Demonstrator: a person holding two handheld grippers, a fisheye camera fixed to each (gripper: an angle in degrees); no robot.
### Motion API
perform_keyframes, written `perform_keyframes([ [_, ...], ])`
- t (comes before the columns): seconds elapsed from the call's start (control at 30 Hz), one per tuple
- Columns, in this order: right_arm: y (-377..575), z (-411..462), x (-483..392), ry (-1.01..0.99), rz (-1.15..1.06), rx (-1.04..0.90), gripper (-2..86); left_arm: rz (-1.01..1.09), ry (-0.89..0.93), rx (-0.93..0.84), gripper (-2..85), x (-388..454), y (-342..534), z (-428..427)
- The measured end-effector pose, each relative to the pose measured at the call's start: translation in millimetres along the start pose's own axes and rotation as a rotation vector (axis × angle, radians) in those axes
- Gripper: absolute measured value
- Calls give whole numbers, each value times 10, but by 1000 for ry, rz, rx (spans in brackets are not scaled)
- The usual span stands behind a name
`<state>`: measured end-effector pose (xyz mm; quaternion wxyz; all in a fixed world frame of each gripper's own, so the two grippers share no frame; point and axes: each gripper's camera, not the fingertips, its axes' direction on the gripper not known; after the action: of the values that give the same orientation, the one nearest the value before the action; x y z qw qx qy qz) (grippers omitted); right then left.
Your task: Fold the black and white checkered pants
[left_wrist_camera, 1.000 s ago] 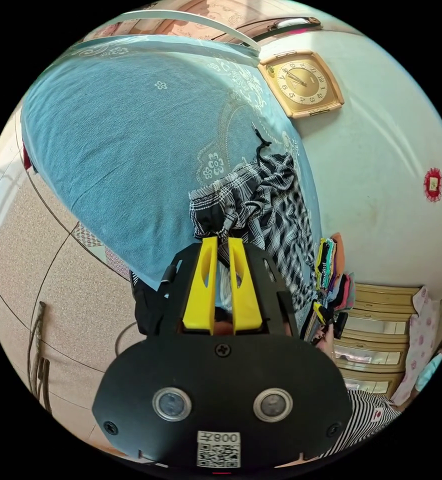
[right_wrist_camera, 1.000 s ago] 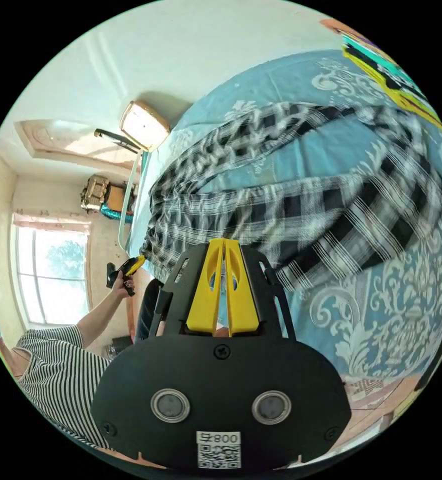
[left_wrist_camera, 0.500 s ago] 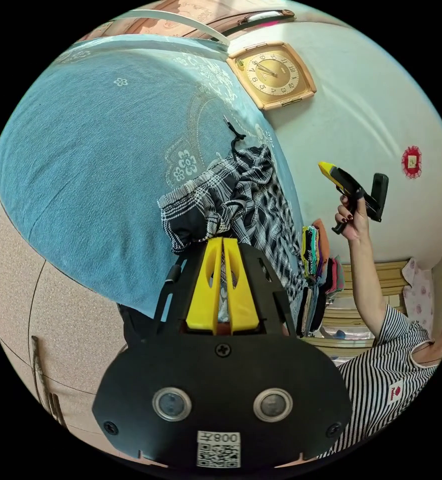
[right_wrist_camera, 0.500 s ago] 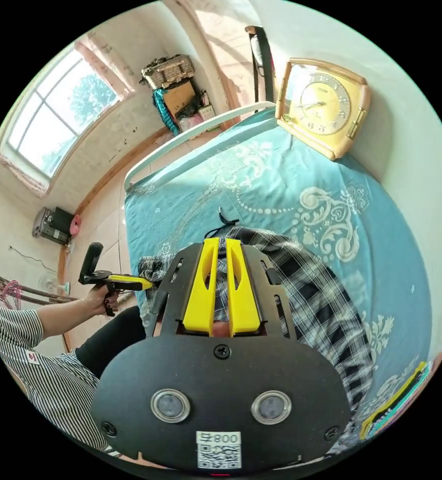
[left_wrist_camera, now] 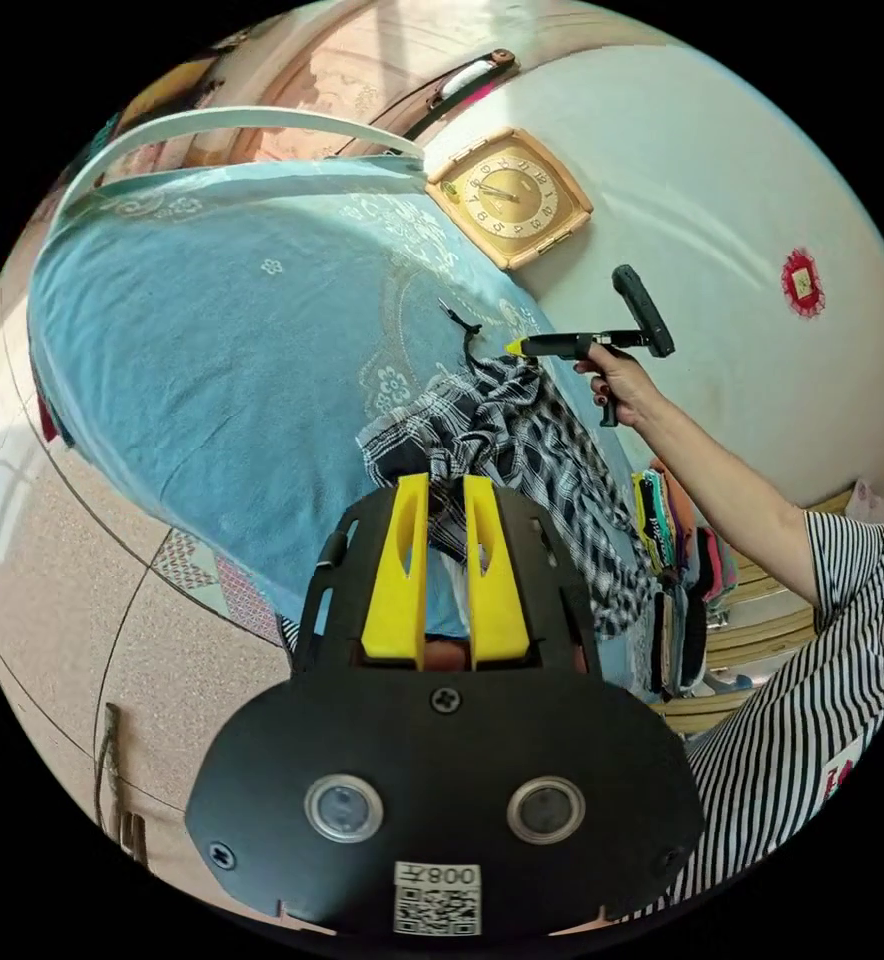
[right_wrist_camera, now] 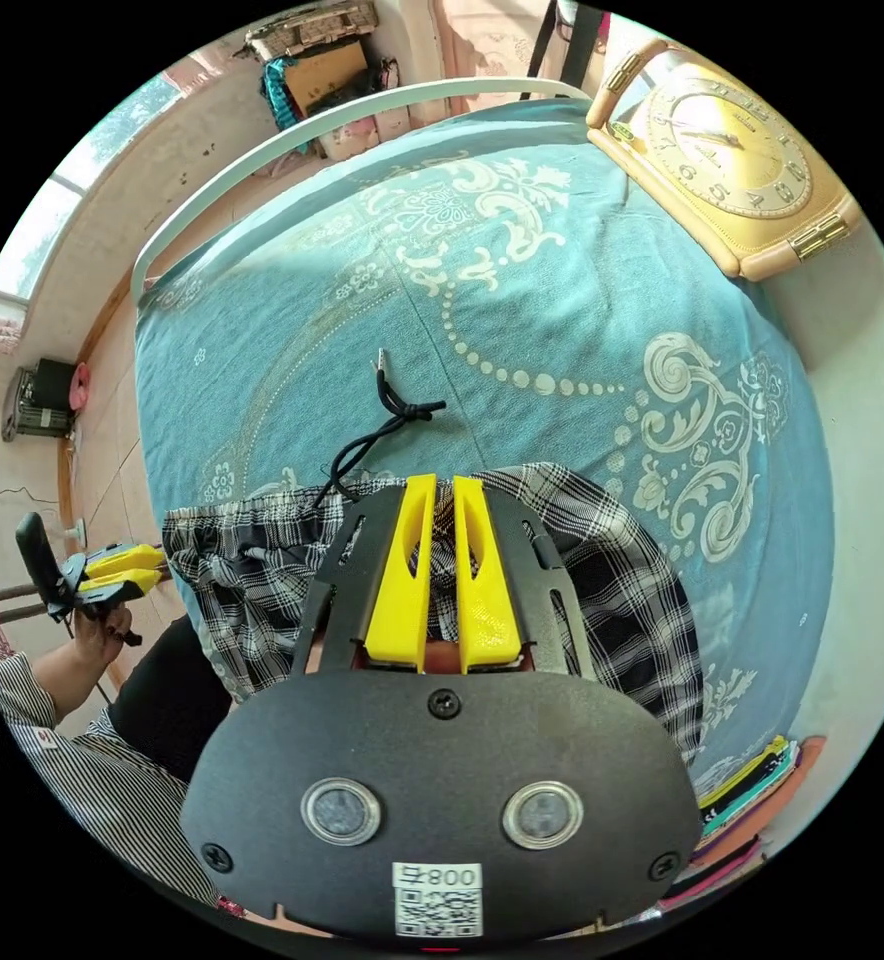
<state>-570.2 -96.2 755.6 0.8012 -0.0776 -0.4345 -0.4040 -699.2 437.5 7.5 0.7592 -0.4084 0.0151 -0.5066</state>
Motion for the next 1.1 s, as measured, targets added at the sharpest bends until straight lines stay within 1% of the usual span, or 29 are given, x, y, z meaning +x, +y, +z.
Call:
perform_keyframes([
  [0.13,-74,265,-38,43,2,-15,48,-25,18,-40,78,-93,-70,158],
  [0.23,-163,394,-30,24,25,5,53,-7,18,-72,63,-95,-125,288],
  [0.3,-255,552,-40,33,22,-33,54,-7,0,-90,39,-92,-136,343],
  [0.4,-347,825,-91,75,-7,-113,35,4,14,-95,19,-90,-103,369],
  [0.47,-367,911,-105,89,5,-98,21,15,31,-97,12,-88,-77,369],
  [0.57,-400,980,-48,48,46,-90,3,32,61,-79,7,-70,-43,333],
  [0.63,-395,954,12,-8,75,-55,-1,47,82,-59,5,-46,-37,287],
  [0.7,-377,740,47,-62,92,85,-4,79,115,-12,4,12,-46,187],
  [0.73,-380,666,46,-68,91,122,-4,91,120,0,3,30,-51,159],
  [0.8,-412,322,8,-73,67,295,-5,135,126,53,3,100,-75,53],
  [0.9,-572,-13,-83,-64,10,412,-5,153,122,115,3,136,-122,-40],
  [0.97,-713,-94,-155,-21,-24,422,-4,143,110,151,3,119,-159,-71],
  [1.03,-888,-39,-207,16,-41,365,-4,119,83,165,4,75,-193,-57],
  [1.1,-1070,158,-218,34,-25,246,-3,89,45,144,6,-11,-215,39],
])
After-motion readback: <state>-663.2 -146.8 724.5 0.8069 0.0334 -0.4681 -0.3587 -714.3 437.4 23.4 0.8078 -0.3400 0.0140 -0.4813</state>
